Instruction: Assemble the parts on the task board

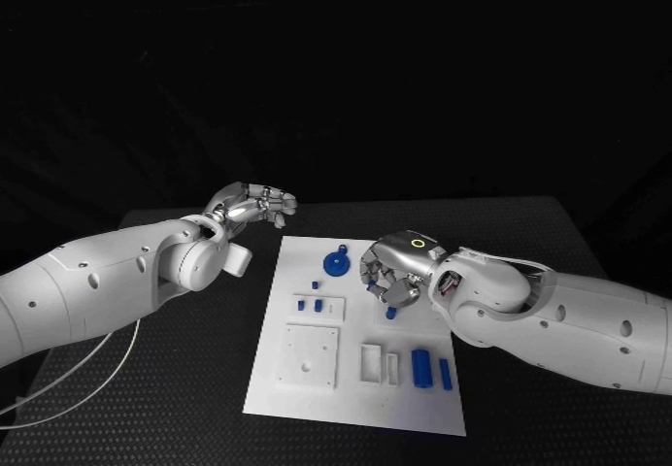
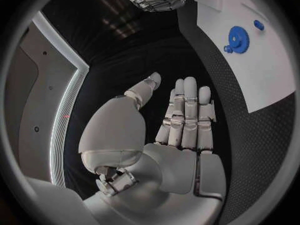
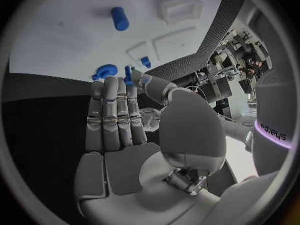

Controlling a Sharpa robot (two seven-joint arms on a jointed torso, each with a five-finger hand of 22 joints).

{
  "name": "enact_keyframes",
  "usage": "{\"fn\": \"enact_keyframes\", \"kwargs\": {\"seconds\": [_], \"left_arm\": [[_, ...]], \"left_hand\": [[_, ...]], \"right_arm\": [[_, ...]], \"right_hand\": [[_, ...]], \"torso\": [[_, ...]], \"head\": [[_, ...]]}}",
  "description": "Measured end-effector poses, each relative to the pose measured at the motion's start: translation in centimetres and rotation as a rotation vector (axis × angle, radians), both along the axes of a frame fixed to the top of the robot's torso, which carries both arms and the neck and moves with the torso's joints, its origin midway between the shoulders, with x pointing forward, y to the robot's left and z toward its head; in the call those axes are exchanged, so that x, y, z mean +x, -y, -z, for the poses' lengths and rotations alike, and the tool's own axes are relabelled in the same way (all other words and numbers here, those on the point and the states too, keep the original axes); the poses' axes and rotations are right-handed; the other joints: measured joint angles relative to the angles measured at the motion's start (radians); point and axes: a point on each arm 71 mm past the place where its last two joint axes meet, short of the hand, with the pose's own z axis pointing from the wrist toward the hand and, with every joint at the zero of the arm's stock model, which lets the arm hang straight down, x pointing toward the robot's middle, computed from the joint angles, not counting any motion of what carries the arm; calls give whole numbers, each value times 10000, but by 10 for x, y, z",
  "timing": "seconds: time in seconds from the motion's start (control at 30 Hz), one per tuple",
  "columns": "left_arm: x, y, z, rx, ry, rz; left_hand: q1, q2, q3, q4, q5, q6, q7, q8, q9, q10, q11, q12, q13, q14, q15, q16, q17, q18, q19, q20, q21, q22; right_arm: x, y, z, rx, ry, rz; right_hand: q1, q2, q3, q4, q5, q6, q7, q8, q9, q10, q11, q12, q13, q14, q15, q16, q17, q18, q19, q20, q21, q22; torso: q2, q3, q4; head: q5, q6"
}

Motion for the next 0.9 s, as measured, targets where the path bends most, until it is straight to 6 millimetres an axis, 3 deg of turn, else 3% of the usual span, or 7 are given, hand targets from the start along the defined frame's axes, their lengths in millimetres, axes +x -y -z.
{"fn": "enact_keyframes", "kwargs": {"seconds": [0.53,0.9], "left_arm": [[9,13,2,29,54,7],[10,15,2,19,57,33]], "left_hand": [[0,0,0,0,0,0,0,0,0,1,0,0,0,0,0,-32,12,0,0,0,-39,7],[0,0,0,0,0,0,0,0,0,1,-1,0,1,0,0,-32,16,0,0,0,-39,6]], "right_arm": [[-27,-51,39,373,-722,-1003],[-38,-70,62,270,-984,-1314]], "right_hand": [[-24,-24,-1,-1,-1,-2,2,0,22,-3,1,-40,24,13,16,-1,19,0,0,1,0,-1],[18,17,-2,-2,-10,-3,3,-1,33,-34,3,-10,42,-2,32,-1,28,-1,-1,1,0,-2]], "torso": [[-22,-54,38],[-7,-61,19]], "head": [[1140,-211],[1552,-383]]}}
